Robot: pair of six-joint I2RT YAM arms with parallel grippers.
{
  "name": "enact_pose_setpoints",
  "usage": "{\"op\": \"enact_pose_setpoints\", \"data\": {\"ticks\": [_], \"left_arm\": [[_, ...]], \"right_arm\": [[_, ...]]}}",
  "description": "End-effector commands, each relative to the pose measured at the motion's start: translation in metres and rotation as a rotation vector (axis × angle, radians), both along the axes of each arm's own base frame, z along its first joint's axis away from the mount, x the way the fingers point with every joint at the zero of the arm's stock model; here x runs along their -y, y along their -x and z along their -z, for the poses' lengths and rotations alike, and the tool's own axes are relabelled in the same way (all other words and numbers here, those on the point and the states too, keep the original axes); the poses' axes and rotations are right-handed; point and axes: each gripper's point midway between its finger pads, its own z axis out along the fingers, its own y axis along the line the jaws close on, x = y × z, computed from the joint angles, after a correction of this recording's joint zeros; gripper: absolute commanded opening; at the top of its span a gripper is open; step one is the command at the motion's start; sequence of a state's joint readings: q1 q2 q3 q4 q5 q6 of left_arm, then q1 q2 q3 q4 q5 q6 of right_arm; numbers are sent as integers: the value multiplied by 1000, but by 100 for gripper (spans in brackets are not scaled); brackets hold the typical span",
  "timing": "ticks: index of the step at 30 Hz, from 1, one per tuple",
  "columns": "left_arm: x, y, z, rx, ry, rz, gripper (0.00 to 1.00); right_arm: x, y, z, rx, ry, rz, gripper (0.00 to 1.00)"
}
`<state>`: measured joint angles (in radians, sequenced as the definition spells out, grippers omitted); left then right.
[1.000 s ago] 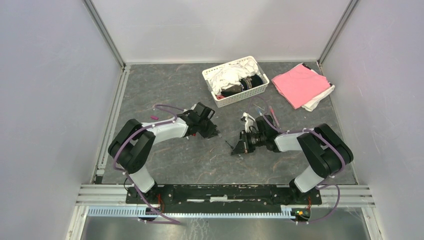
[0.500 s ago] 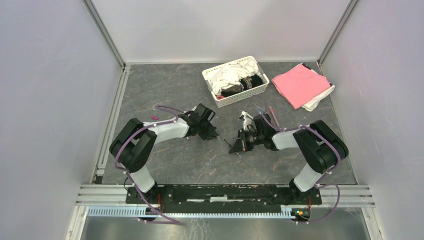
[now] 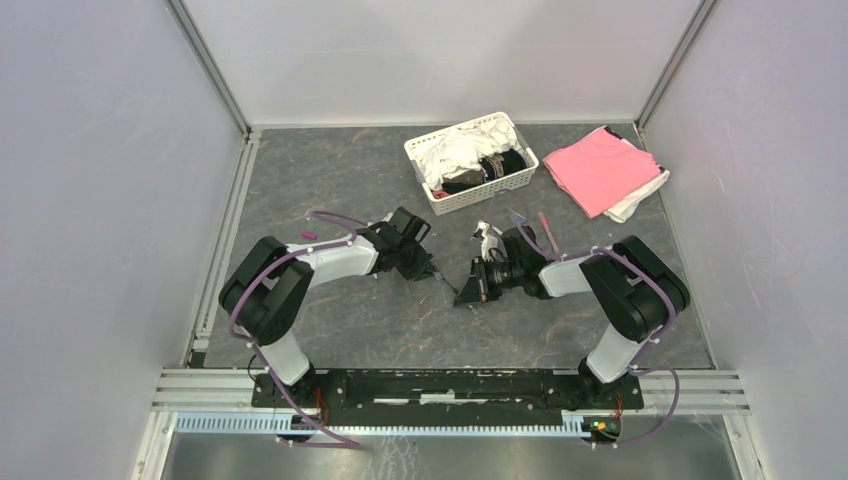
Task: Insert the pens into the pen caps
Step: Insert the pen cap onto the pen.
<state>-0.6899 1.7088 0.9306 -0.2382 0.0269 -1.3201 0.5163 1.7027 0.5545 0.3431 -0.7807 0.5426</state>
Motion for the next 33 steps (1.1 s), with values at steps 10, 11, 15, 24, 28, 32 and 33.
{"op": "enact_pose_setpoints", "data": {"ticks": [10, 11, 15, 24, 28, 32, 33], "left_arm": [[6, -7, -1, -13, 6, -44, 2], [6, -7, 0, -14, 7, -44, 2], [5, -6, -1, -11, 7, -44, 2], [5, -5, -2, -14, 12, -42, 2], [4, -3, -2, -15, 14, -43, 2], [3, -2, -2, -15, 19, -51, 2], [3, -2, -2, -16, 20, -53, 2]], "right_arm": [[-10, -4, -12, 33, -42, -11, 0], [-10, -5, -11, 28, -39, -11, 0], [-11, -4, -7, 9, -30, -14, 0], [-12, -7, -4, 1, -12, -8, 0], [-11, -9, -1, -9, 4, 8, 0], [-9, -9, 0, -13, 19, 13, 0], [-9, -8, 0, -13, 22, 14, 0]]}}
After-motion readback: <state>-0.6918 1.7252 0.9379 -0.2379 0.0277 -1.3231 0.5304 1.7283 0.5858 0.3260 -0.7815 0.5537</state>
